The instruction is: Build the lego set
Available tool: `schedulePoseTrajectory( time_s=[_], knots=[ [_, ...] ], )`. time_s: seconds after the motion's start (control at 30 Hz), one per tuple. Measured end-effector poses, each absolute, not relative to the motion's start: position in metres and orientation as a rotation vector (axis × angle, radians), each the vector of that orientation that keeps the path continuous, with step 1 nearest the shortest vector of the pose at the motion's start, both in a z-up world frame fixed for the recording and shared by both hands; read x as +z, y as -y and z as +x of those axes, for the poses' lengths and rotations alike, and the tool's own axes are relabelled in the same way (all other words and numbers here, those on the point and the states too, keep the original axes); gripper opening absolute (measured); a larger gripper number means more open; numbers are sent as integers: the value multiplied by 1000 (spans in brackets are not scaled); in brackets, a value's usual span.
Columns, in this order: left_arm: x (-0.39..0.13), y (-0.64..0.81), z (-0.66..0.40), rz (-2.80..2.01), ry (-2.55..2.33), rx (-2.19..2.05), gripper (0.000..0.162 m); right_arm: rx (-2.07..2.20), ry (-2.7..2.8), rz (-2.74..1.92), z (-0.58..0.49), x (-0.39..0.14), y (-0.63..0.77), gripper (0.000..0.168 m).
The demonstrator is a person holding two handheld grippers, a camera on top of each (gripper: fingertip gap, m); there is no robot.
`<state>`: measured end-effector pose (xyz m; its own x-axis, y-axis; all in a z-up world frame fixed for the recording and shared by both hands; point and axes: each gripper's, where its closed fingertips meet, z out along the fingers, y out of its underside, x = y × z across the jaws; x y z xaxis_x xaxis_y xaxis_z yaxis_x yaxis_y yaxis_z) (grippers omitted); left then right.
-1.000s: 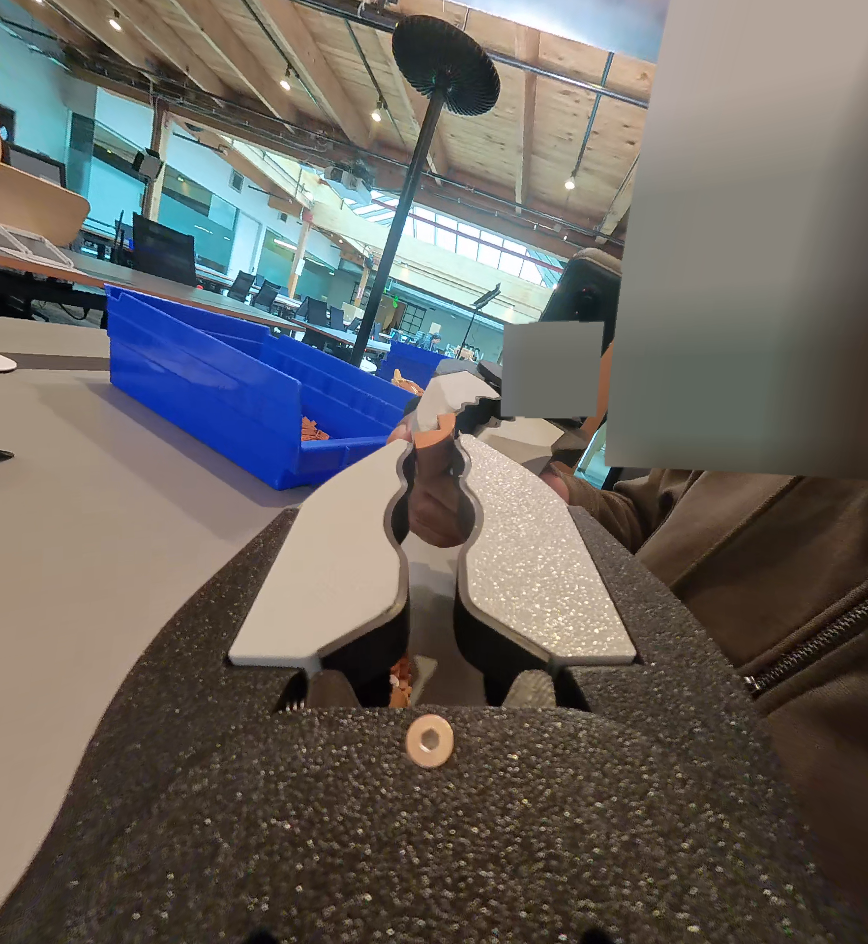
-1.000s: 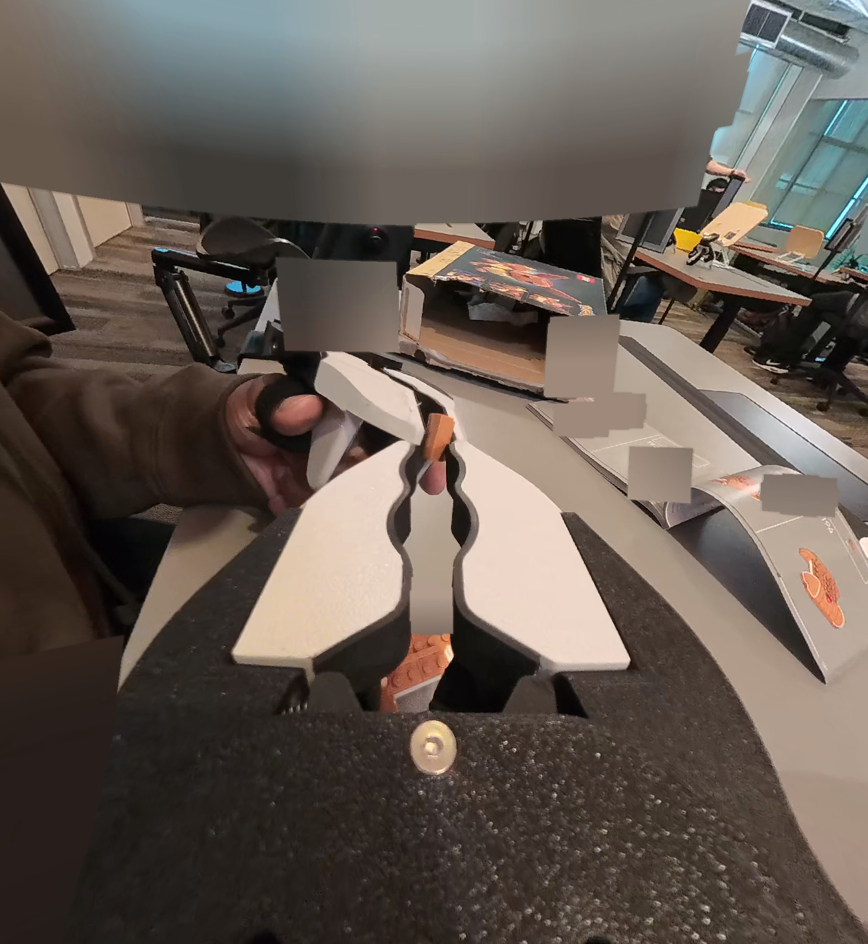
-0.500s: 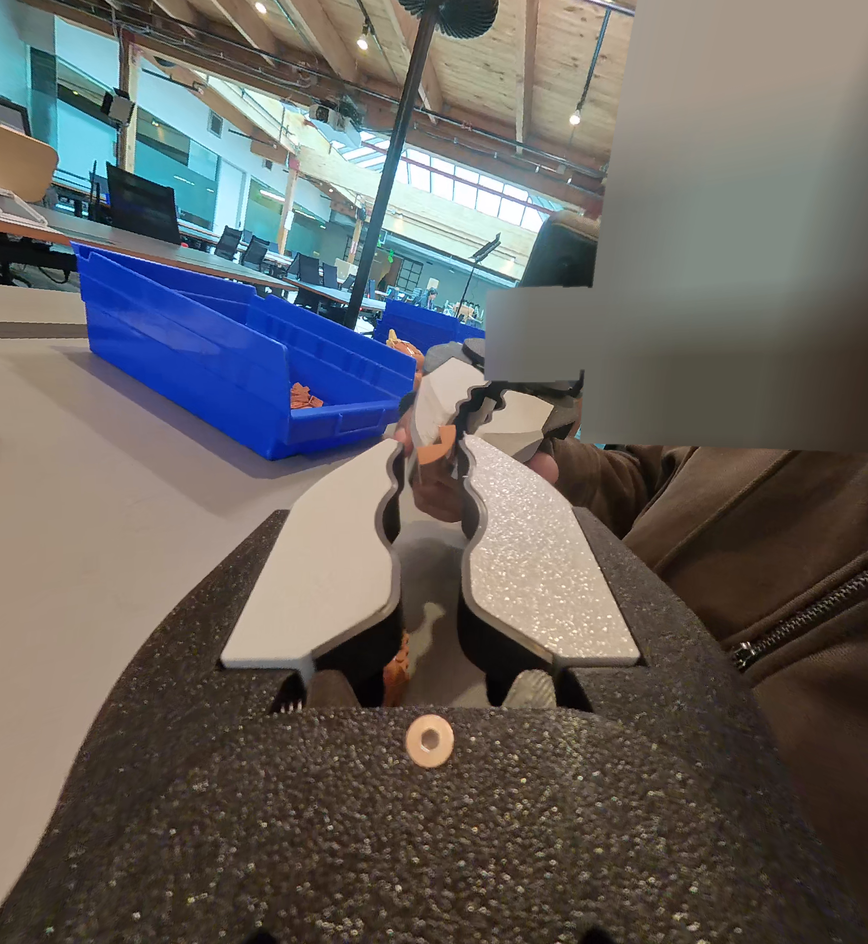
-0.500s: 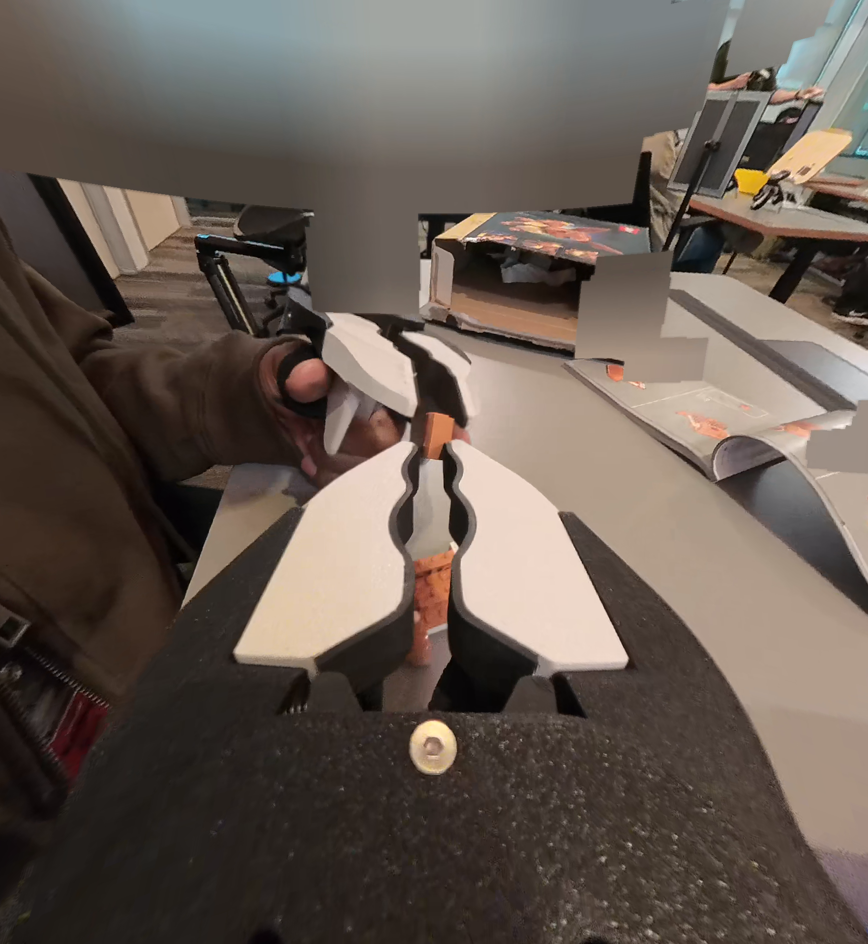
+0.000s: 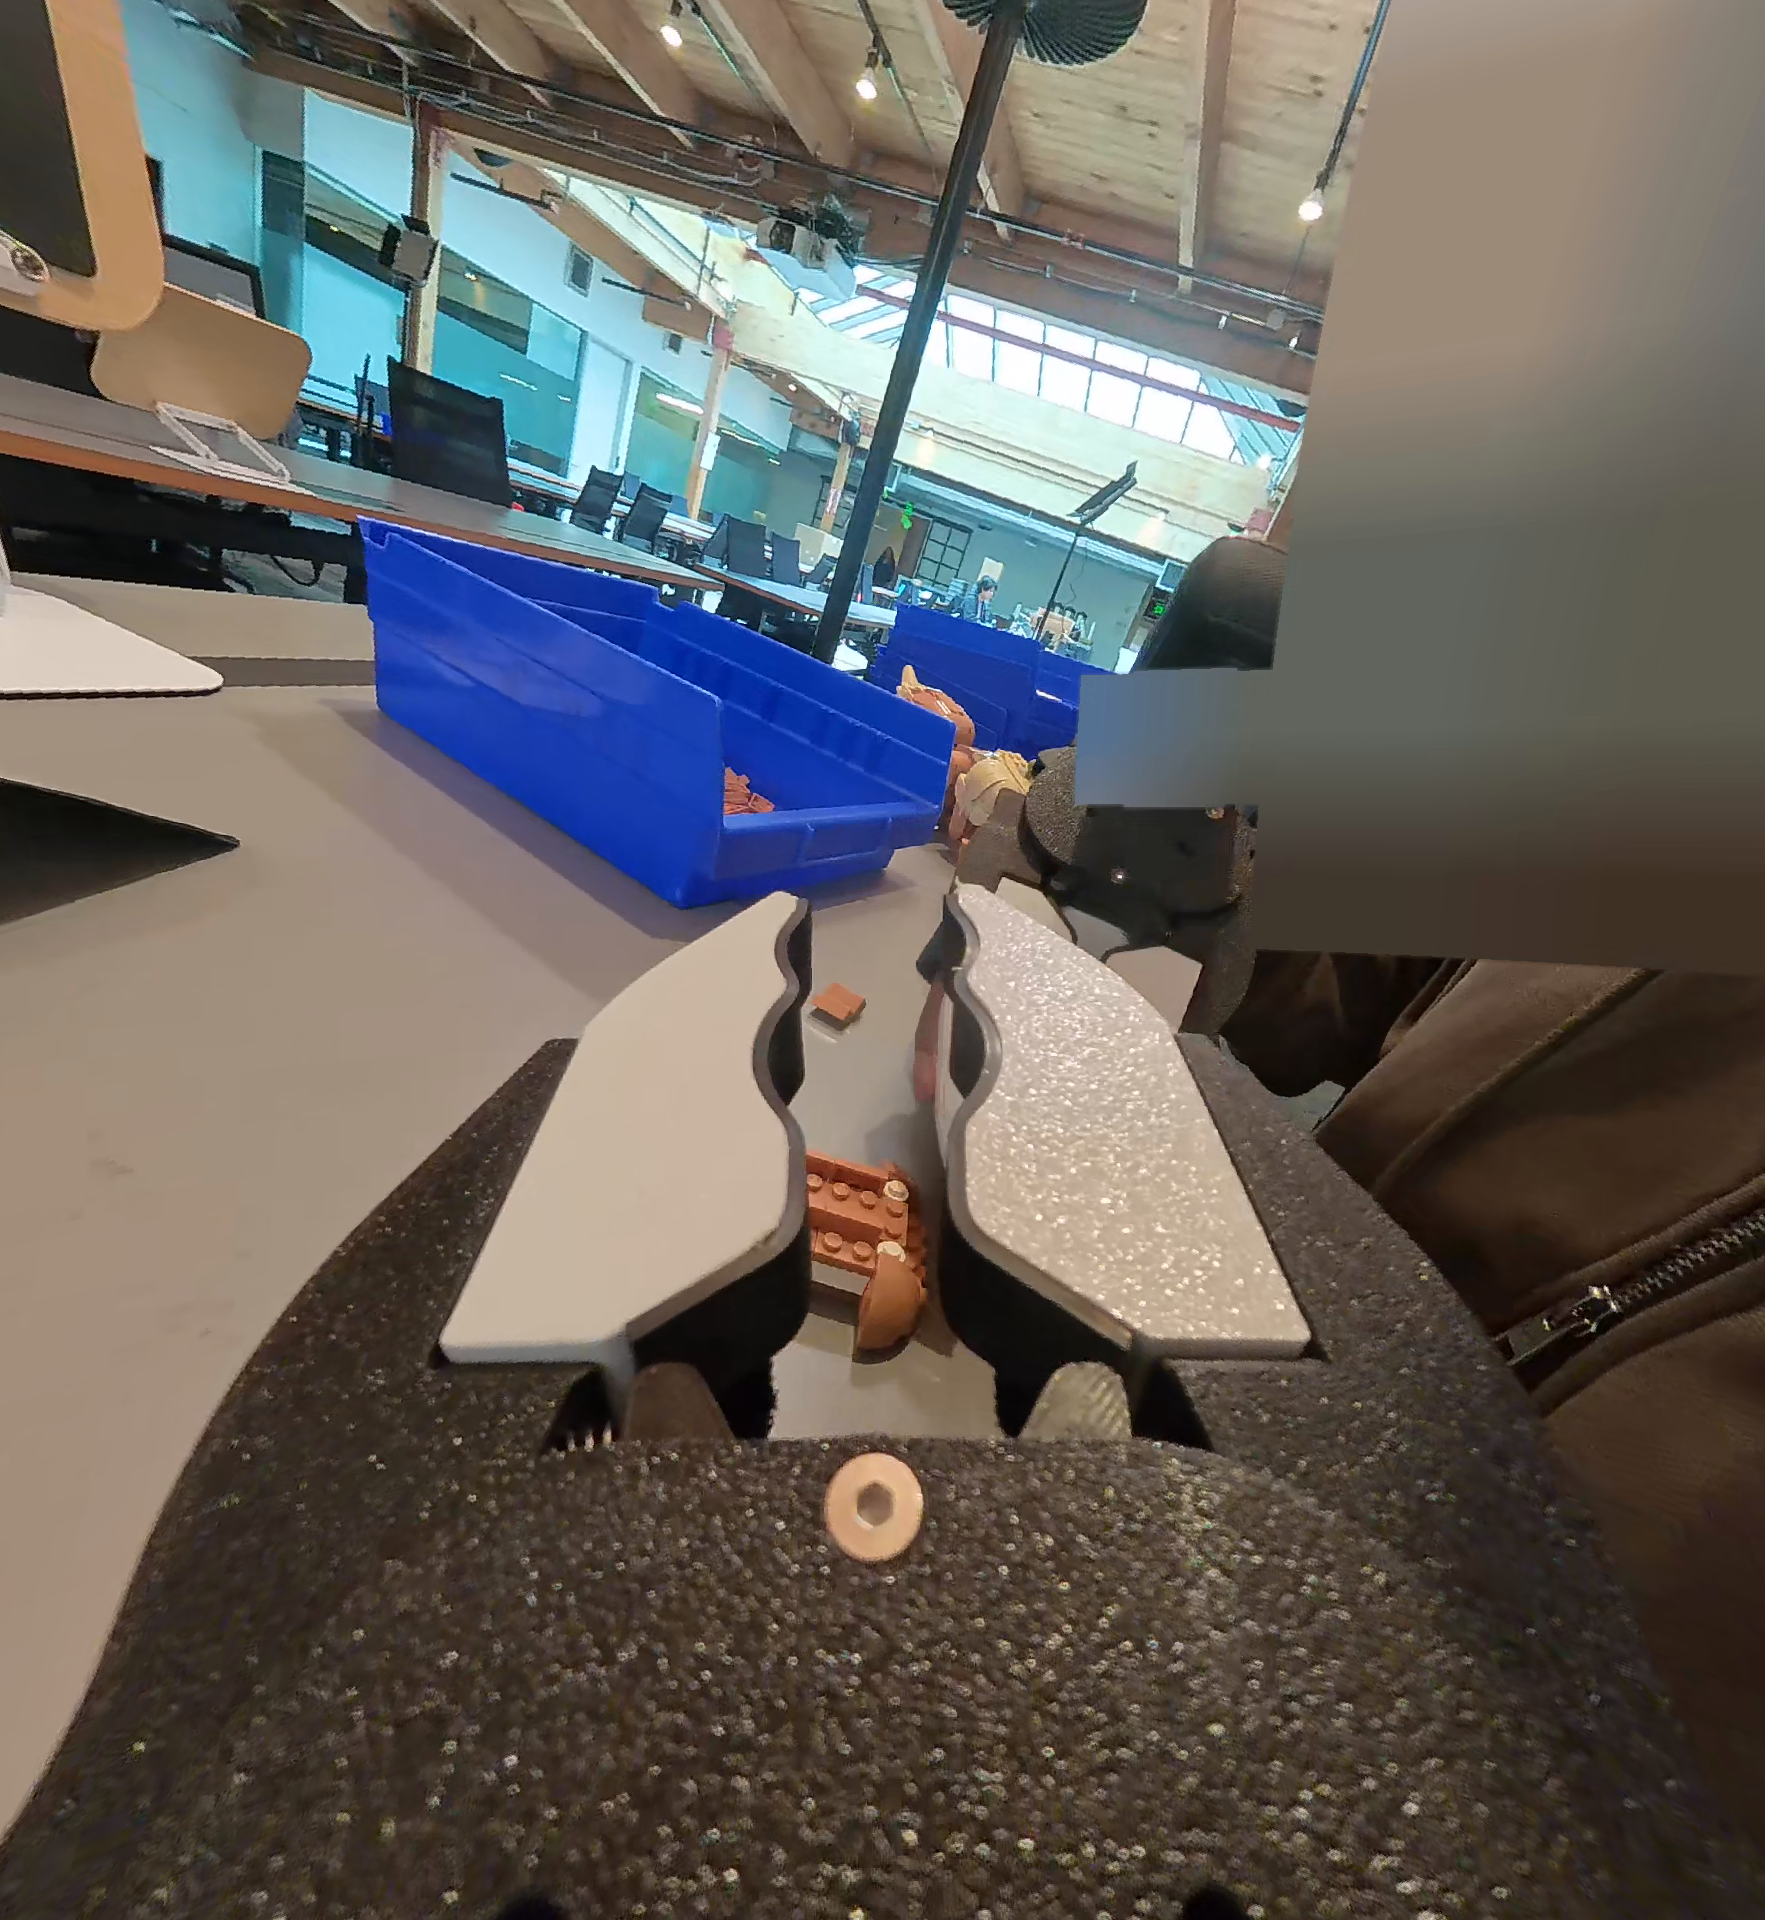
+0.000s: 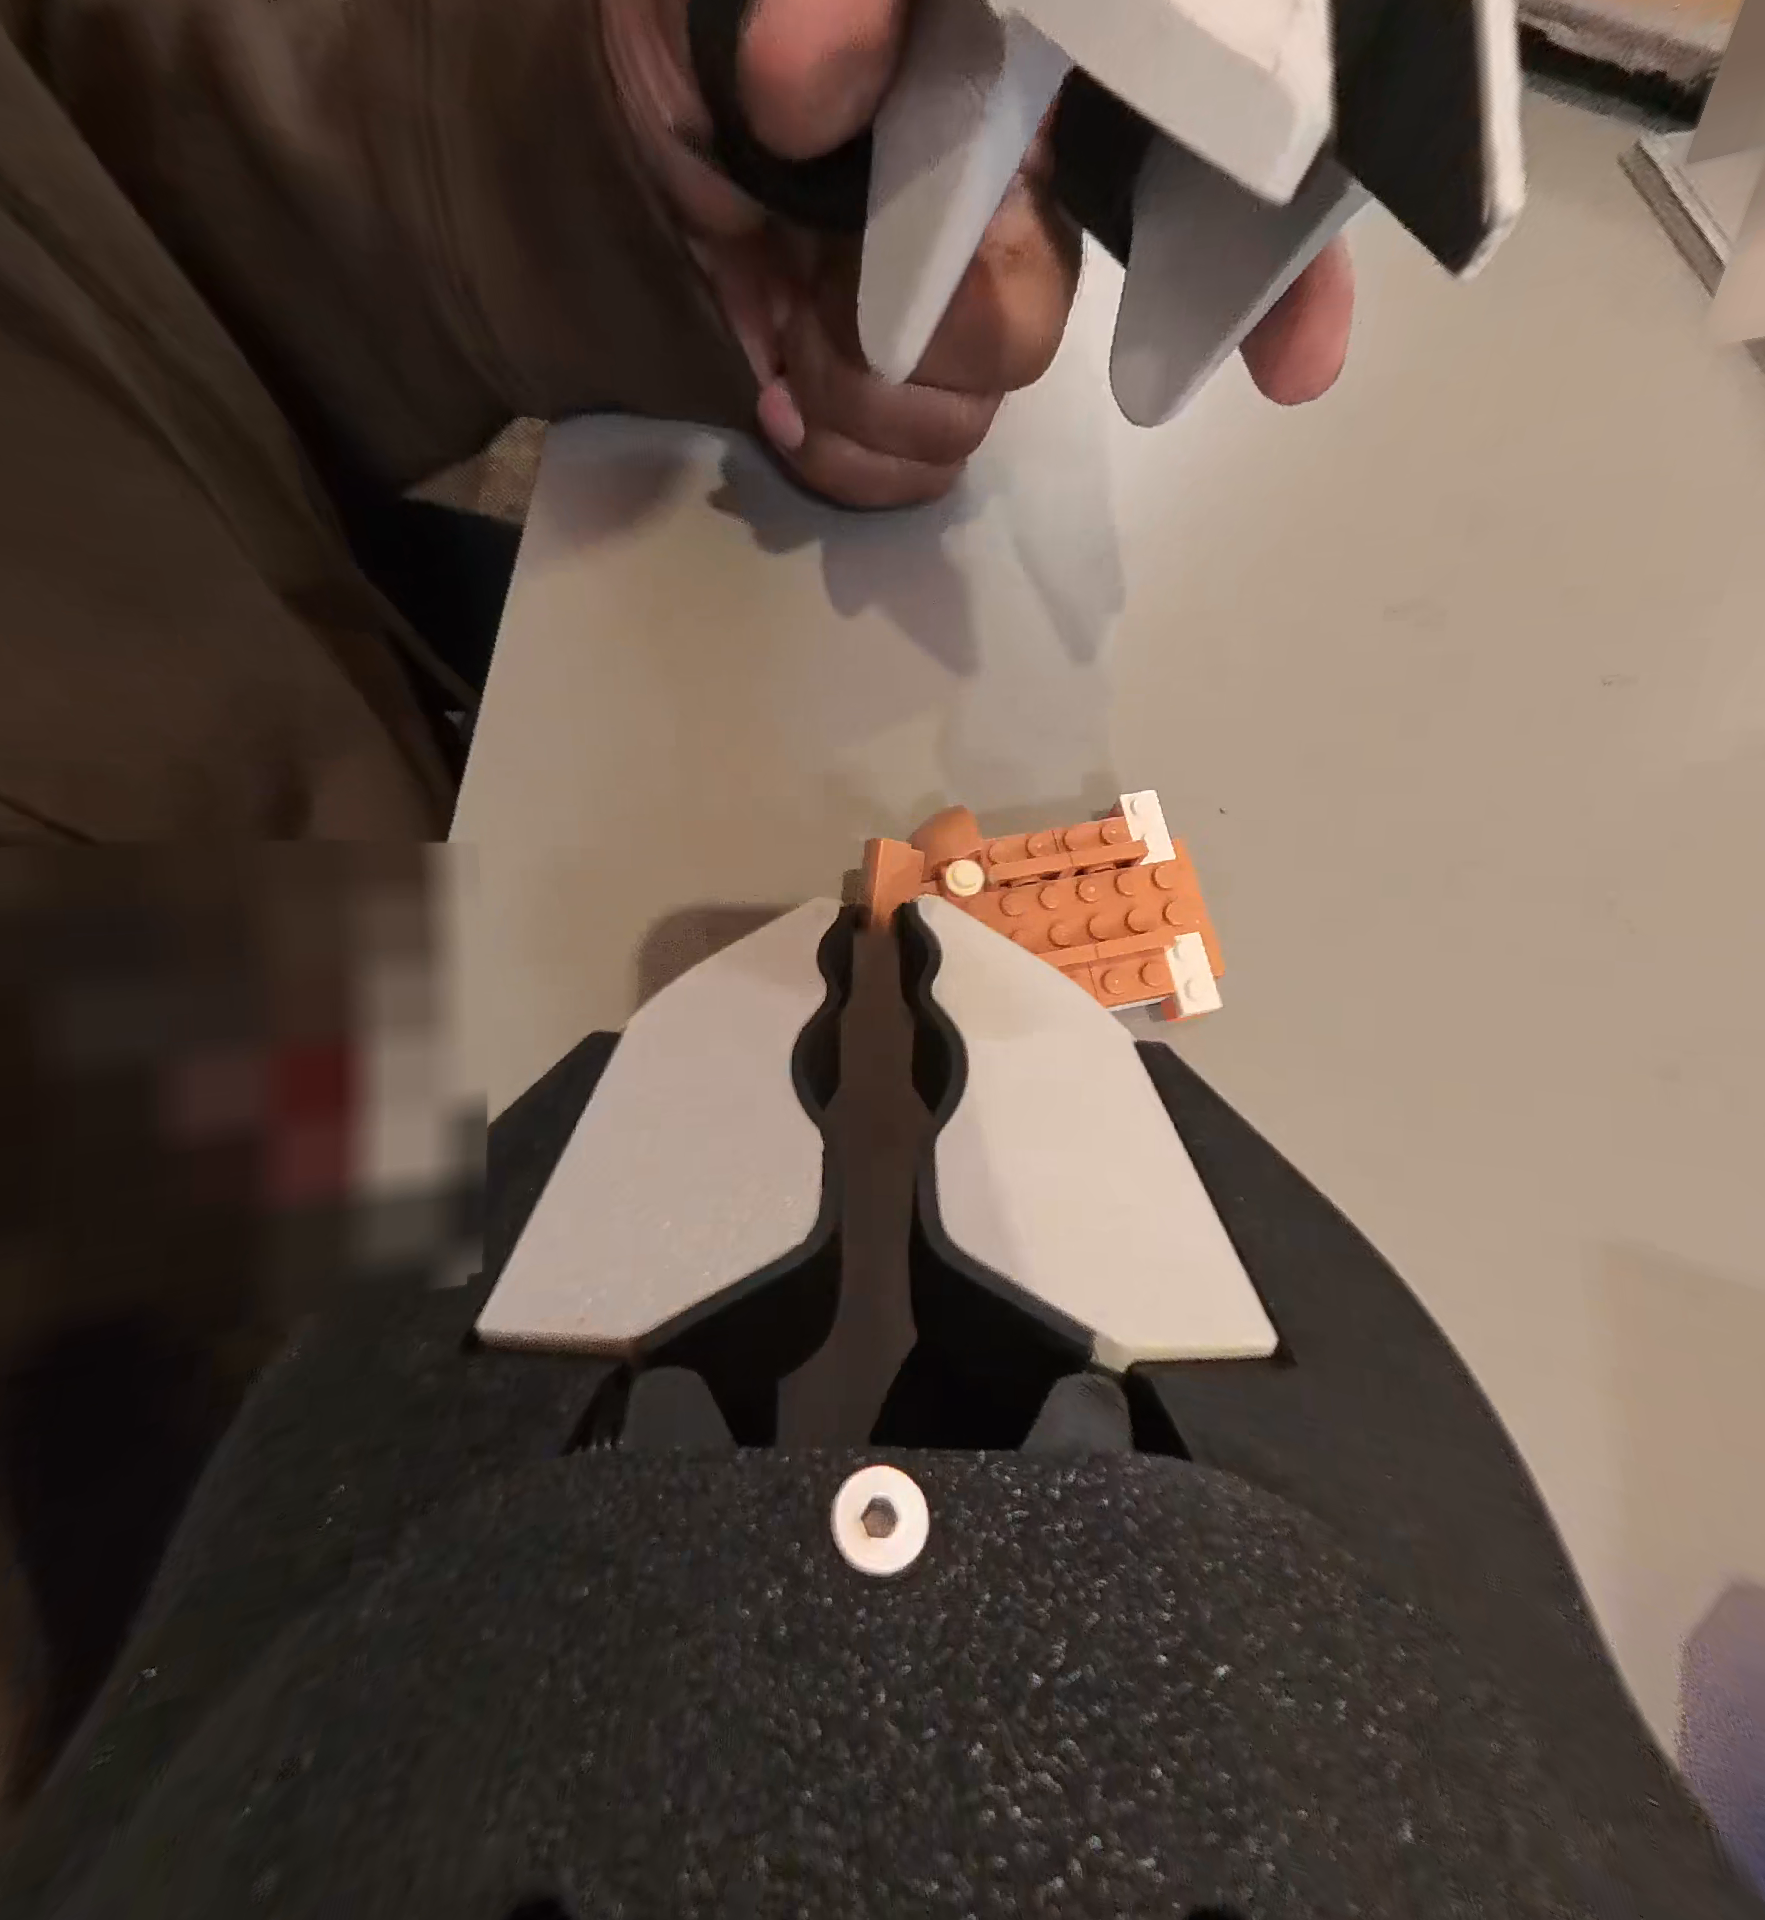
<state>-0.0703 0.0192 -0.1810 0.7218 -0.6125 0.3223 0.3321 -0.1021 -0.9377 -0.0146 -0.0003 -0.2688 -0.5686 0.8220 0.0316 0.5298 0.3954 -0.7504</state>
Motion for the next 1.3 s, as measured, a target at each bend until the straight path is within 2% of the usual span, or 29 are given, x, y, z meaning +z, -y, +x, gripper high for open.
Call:
schedulePoseTrajectory(
  time_s=[0.33, 1.3],
  knots=[
    [-180, -17, -69, -1464, -256, -799, 23, 751, 2351, -1126, -16, -283, -4, 8],
    [-179, -16, -70, -1456, -254, -800, 19, 756, 2186, -1217, -28, -275, -16, 17]
  ],
)
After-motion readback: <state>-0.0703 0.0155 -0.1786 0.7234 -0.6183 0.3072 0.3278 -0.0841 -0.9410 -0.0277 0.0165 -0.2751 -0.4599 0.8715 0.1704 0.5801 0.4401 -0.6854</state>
